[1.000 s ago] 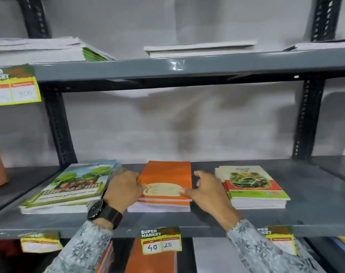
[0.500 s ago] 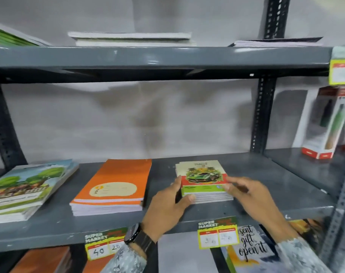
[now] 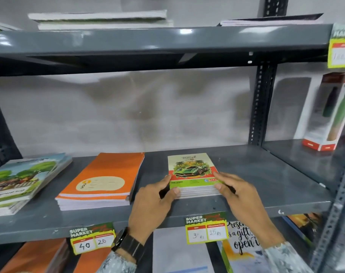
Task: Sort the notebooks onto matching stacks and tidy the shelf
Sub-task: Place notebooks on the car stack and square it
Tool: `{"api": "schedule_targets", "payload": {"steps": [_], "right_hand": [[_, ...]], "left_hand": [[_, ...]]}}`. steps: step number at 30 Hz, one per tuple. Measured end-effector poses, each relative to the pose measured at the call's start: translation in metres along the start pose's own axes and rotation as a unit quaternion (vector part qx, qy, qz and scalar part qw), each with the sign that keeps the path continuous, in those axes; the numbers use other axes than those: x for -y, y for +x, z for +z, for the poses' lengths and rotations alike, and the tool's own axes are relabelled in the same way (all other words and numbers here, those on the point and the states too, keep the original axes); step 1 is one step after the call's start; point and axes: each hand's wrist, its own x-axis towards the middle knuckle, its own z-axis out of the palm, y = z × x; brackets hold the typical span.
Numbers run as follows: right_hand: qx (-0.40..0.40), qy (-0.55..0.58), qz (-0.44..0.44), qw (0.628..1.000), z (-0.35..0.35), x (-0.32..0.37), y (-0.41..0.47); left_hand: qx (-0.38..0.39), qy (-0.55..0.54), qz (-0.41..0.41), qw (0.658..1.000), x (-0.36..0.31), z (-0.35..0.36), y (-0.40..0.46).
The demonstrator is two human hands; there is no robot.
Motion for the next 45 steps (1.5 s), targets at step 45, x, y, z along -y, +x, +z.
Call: {"api": "schedule_targets", "payload": {"steps": [45], "right_hand": [[0.136,-0.003,0.304,0.943,-0.017,0.053,0.095]], "left_hand": [[0.208,-0.069,-0.225,0.949,-0.046,-0.040,0.076]]}}
